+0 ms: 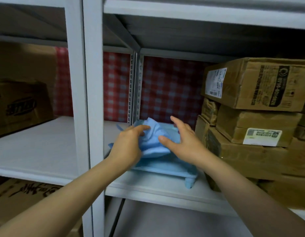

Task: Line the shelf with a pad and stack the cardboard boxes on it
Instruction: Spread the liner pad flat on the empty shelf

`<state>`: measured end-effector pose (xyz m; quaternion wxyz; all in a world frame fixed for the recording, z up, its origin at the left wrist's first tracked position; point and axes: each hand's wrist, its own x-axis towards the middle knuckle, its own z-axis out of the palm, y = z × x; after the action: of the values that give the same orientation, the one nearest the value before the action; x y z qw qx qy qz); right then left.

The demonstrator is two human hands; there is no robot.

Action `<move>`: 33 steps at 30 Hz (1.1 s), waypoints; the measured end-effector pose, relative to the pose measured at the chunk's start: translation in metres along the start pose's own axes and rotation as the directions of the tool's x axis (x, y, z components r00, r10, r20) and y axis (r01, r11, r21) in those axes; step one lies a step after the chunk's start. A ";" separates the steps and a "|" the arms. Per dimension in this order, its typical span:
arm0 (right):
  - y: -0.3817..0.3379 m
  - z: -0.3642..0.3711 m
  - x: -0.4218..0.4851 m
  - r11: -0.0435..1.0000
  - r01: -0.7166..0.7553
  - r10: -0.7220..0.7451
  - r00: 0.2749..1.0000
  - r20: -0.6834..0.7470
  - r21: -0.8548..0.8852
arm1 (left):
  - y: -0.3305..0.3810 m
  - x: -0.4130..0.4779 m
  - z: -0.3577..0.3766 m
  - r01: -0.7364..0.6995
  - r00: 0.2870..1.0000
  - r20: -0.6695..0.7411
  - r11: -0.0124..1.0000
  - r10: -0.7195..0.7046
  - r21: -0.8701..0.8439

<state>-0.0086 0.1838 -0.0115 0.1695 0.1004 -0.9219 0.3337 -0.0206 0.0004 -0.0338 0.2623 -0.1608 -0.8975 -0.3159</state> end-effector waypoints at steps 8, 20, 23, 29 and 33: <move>0.011 0.010 0.017 0.974 -0.021 0.035 0.998 0.059 -0.225 | 0.008 0.014 0.002 -0.064 0.980 -0.197 0.985 0.032 -0.159; 0.014 0.022 0.071 0.465 -0.432 0.653 0.756 0.029 0.773 | 0.009 0.026 0.007 0.340 0.845 0.376 0.924 -0.382 0.173; 0.006 0.023 0.078 0.279 -0.322 0.641 0.764 0.074 0.905 | 0.017 0.031 0.015 0.246 0.816 0.480 0.945 -0.321 0.213; -0.007 0.026 0.094 0.114 -0.136 0.676 0.736 0.023 0.984 | 0.000 0.074 0.053 0.216 0.904 0.281 0.911 -0.323 0.352; -0.002 0.031 0.092 0.332 -0.221 0.703 0.706 -0.084 0.917 | -0.016 0.088 0.075 0.270 0.897 0.260 0.909 -0.358 0.317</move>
<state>-0.1005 0.1549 0.0022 0.2070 -0.1920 -0.5416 0.7918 -0.1263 0.0485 -0.0411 0.0816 -0.0227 -0.9765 -0.1980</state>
